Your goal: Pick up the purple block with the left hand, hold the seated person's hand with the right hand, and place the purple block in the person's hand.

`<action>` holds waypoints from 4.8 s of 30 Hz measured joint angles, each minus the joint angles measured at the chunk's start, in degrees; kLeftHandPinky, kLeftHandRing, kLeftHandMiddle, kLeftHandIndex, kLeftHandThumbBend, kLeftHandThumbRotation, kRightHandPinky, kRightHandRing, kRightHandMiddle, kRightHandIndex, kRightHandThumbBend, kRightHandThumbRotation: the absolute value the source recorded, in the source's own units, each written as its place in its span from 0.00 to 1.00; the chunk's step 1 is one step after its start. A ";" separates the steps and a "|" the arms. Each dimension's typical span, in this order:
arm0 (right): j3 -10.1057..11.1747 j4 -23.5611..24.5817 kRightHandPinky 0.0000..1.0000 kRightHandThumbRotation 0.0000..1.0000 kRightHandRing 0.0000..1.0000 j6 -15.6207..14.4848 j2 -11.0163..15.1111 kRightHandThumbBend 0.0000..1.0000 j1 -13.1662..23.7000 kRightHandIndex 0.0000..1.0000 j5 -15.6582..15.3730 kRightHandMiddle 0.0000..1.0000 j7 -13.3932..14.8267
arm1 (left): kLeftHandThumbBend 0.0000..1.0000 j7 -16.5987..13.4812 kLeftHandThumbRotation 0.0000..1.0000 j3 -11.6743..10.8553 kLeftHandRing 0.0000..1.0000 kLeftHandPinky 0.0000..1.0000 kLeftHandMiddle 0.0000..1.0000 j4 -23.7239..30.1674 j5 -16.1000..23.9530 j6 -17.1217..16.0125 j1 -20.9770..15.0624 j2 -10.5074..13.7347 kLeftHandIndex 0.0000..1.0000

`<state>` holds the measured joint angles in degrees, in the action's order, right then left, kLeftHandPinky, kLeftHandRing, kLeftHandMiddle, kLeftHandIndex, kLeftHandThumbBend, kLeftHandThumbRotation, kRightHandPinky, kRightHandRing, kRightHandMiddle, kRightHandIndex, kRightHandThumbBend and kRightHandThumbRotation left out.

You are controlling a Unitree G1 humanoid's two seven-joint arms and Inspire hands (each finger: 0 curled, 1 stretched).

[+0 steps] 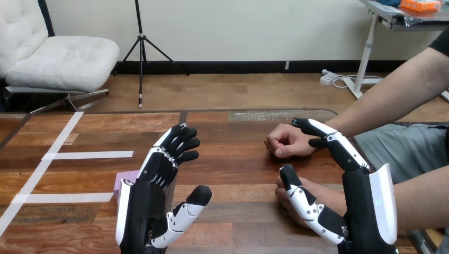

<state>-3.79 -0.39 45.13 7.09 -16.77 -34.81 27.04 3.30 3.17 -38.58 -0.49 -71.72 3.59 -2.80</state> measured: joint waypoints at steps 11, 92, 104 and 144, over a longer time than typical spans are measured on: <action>0.11 0.00 0.69 0.42 0.77 -0.01 0.09 0.39 0.00 0.76 -0.08 0.78 0.00 | 0.77 0.03 0.55 0.02 0.77 0.72 0.80 0.01 -0.56 0.00 0.00 0.00 0.81; 0.28 0.01 0.71 0.44 0.78 -0.66 0.12 0.40 0.02 0.76 0.18 0.79 -1.04 | 0.80 11.29 0.36 -12.11 0.89 0.75 0.93 35.40 26.30 42.91 3.22 36.18 0.89; 0.28 0.01 0.72 0.44 0.79 -0.65 0.12 0.41 0.01 0.76 0.91 0.79 -1.32 | 0.81 13.06 0.36 -9.52 0.86 0.71 0.90 35.37 29.16 45.12 0.39 38.35 0.87; 0.40 0.01 0.71 0.42 0.78 -0.65 0.14 0.41 0.01 0.75 1.18 0.78 -1.86 | 0.77 17.78 0.28 -1.57 0.85 0.73 0.88 27.30 30.48 48.84 -8.78 42.53 0.85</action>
<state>-3.40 -0.38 44.48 7.23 -16.76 -33.62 25.18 21.07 1.60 -11.28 29.99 -22.88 -5.19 39.73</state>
